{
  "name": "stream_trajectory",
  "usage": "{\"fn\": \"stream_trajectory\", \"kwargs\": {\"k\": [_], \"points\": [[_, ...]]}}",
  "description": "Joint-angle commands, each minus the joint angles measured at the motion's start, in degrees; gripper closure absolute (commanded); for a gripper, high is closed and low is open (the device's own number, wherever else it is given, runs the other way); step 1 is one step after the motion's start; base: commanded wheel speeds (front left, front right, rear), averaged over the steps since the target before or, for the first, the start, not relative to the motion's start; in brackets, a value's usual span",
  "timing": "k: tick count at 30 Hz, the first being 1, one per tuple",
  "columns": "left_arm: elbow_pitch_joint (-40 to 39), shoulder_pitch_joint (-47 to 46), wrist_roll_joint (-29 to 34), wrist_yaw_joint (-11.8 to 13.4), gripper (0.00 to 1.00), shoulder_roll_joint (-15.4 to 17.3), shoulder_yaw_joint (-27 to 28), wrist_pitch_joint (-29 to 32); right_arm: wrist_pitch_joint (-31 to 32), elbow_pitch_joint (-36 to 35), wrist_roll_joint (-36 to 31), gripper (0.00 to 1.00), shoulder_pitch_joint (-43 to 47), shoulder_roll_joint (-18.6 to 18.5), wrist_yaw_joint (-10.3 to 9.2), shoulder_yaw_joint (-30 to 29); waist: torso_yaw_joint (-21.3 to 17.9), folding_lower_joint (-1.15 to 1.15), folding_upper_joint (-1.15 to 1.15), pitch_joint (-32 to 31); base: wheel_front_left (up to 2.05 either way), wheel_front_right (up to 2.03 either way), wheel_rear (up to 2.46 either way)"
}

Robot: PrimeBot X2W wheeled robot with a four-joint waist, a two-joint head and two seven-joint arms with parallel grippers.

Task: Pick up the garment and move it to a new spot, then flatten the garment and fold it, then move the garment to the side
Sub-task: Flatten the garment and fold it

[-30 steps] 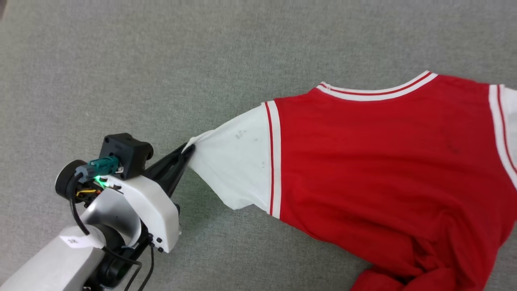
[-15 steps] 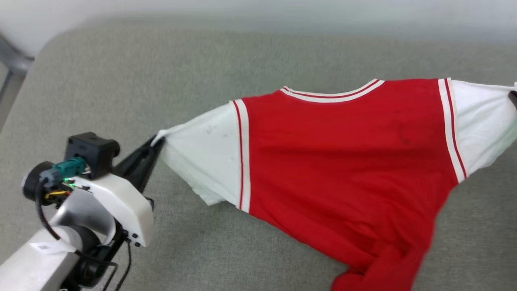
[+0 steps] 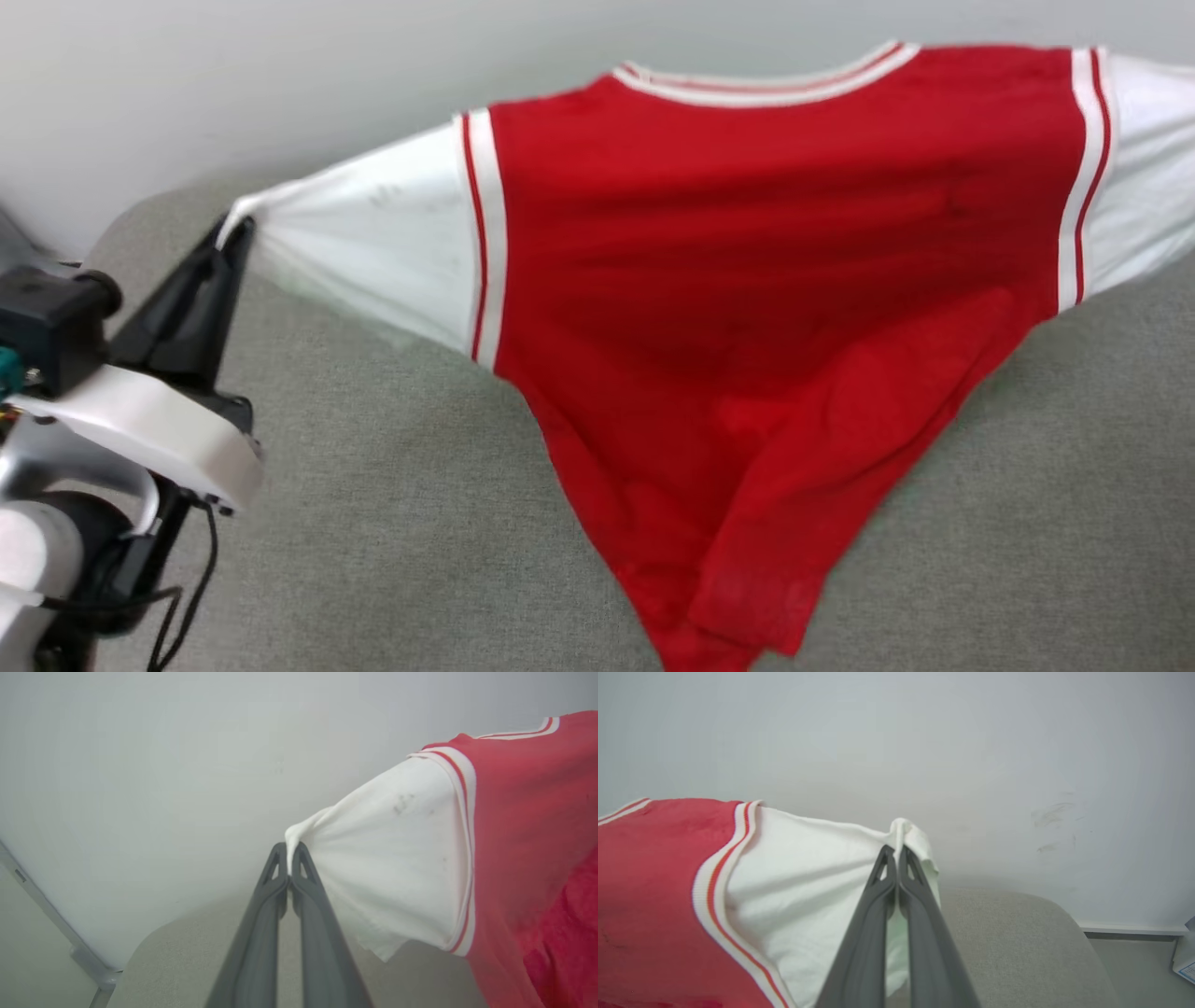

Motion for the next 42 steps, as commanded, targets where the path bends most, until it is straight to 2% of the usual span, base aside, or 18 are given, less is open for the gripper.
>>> {"fn": "stream_trajectory", "kwargs": {"k": [1,6,9,16,21,26,33,38,42], "points": [[-0.01,-0.61,0.51,0.4,1.0,0.53,0.97,-0.95,-0.52,-0.91,0.2,1.0,-0.66,0.4,-0.08,-0.57,-0.16,0.0,0.0,-0.43,0.0,0.0,0.0],[-0.36,-1.78,1.16,1.02,1.0,1.57,4.14,-4.05,-0.96,-5.13,0.43,1.0,-1.18,1.37,-0.09,-1.87,-0.56,0.0,0.0,-1.03,0.0,0.0,0.0],[-0.82,-2.89,0.93,1.42,1.0,0.9,6.38,-6.88,-1.39,-7.52,0.48,1.0,-2.1,2.17,-0.09,-3.03,-0.85,0.0,0.0,-0.94,0.0,0.0,0.0],[-0.68,-6.3,2.44,1.23,1.0,3.26,10.5,-10.18,-2.46,-10.15,-1.44,1.0,-6.23,4.85,-0.09,-5.71,-2.08,0.0,0.0,1.49,0.0,0.0,0.0],[0.33,-10.94,3.05,-1.56,1.0,7.17,11.94,-8.87,-4.58,-7.58,-4.85,1.0,-12.75,5.73,-0.1,-5.39,-2.71,0.0,0.0,5.97,0.0,0.0,0.0],[3.85,-20.11,2.52,-5.83,1.0,8.81,11.04,-6.04,-6.67,-2.53,-7.9,1.0,-22.94,7.14,-0.11,-7.82,-2.11,0.0,0.0,12.62,0.0,0.0,0.0],[13.02,-39.39,7.21,-12.57,1.0,6.21,5.83,-4.33,-9.12,4.43,-13.94,1.0,-39.13,6.21,-0.11,-8.45,0.05,0.0,0.0,23.16,0.0,0.0,0.0],[23.24,-55.26,11.12,-16.61,1.0,0.48,1.97,-5.11,-12.74,12.28,-18.13,1.0,-50.72,5.14,-0.11,-8.36,1.24,0.0,0.0,29.58,0.0,0.0,0.0],[32.77,-66.49,14.45,-18.75,1.0,-3.54,0.13,-7.82,-16.99,18.57,-21.69,1.0,-59.13,5.07,-0.12,-10.13,1.73,0.0,0.0,33.56,0.0,0.0,0.0]]}}
